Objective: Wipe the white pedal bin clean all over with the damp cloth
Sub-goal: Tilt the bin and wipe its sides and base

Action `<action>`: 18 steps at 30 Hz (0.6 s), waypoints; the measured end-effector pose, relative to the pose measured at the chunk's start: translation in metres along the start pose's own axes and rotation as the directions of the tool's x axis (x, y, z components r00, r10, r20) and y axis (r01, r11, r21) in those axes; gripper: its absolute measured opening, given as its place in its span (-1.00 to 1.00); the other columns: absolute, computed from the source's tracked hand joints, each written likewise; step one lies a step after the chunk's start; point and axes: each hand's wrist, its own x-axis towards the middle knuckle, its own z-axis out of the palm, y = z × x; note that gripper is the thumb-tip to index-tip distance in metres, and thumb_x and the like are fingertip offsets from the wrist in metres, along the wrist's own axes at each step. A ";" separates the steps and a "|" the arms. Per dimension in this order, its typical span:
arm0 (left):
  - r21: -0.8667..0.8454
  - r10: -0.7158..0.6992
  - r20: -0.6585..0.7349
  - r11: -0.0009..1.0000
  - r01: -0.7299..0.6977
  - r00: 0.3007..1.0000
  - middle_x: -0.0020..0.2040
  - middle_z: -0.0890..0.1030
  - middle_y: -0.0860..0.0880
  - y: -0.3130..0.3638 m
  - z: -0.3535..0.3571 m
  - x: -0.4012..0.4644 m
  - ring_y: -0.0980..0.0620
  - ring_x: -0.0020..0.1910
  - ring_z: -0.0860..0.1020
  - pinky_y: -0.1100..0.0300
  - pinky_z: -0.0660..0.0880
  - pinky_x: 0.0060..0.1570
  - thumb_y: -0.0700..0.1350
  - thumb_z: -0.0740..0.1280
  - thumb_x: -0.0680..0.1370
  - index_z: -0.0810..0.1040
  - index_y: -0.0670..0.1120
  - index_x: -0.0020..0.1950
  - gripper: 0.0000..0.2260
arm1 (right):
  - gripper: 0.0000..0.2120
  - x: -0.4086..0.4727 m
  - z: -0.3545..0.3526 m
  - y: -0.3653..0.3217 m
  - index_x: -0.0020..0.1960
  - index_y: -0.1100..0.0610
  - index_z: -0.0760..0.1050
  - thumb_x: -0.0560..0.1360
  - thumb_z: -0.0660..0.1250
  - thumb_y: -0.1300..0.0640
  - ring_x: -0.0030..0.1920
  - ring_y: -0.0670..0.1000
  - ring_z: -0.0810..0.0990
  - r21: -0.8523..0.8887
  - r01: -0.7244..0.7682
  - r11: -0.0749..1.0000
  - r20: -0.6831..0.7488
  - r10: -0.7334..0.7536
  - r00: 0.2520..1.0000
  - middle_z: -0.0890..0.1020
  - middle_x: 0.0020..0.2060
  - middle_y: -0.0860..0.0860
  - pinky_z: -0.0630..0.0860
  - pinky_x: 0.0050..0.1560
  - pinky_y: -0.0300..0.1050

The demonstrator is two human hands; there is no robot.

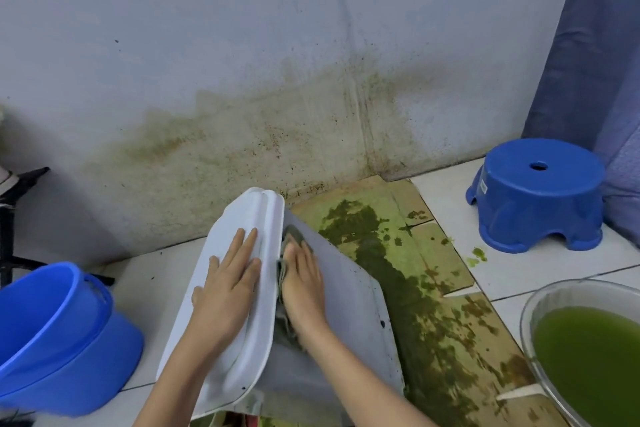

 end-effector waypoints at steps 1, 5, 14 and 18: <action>0.005 -0.001 0.008 1.000 0.001 1.000 0.43 -0.04 0.47 0.003 0.000 -0.001 0.12 0.53 -0.12 -0.18 -0.14 0.47 0.41 -0.06 0.39 0.10 0.64 0.22 -0.61 | -0.53 0.021 -0.001 -0.001 0.49 -0.19 0.07 0.61 -0.15 -0.21 0.51 -0.16 -0.08 0.001 -0.006 1.000 0.005 0.006 1.000 0.05 0.51 -0.20 -0.09 0.51 -0.02; 0.002 -0.015 0.045 1.000 0.015 0.999 0.38 -0.08 0.54 0.012 -0.002 -0.004 0.13 0.52 -0.16 -0.17 -0.14 0.47 0.54 0.00 0.24 0.15 0.70 0.11 -0.57 | -0.53 0.075 -0.013 0.024 0.43 -0.13 0.27 0.60 -0.09 -0.23 0.46 -0.02 0.17 0.035 -0.020 0.999 -0.068 0.022 0.997 0.26 0.45 -0.09 0.11 0.46 0.04; 0.007 -0.022 0.036 1.000 0.022 0.999 0.43 -0.04 0.46 0.022 0.001 -0.007 0.11 0.53 -0.15 -0.17 -0.13 0.47 0.44 0.00 0.42 0.22 0.63 0.11 -0.73 | -0.45 0.007 -0.056 0.132 0.50 -0.05 0.16 0.55 -0.04 -0.21 0.46 0.00 0.20 0.079 -0.368 0.926 -0.187 0.377 0.907 0.21 0.48 -0.07 0.18 0.45 0.11; -0.010 -0.027 0.032 1.000 0.027 0.999 0.42 -0.05 0.48 0.022 0.001 -0.010 0.12 0.53 -0.15 -0.16 -0.15 0.48 0.50 -0.09 0.42 0.19 0.69 0.09 -0.74 | -0.62 -0.050 -0.029 0.053 0.38 -0.38 0.06 0.57 -0.05 -0.24 0.48 -0.22 -0.07 0.032 -0.016 0.999 0.009 0.016 1.000 0.04 0.45 -0.34 -0.07 0.51 -0.03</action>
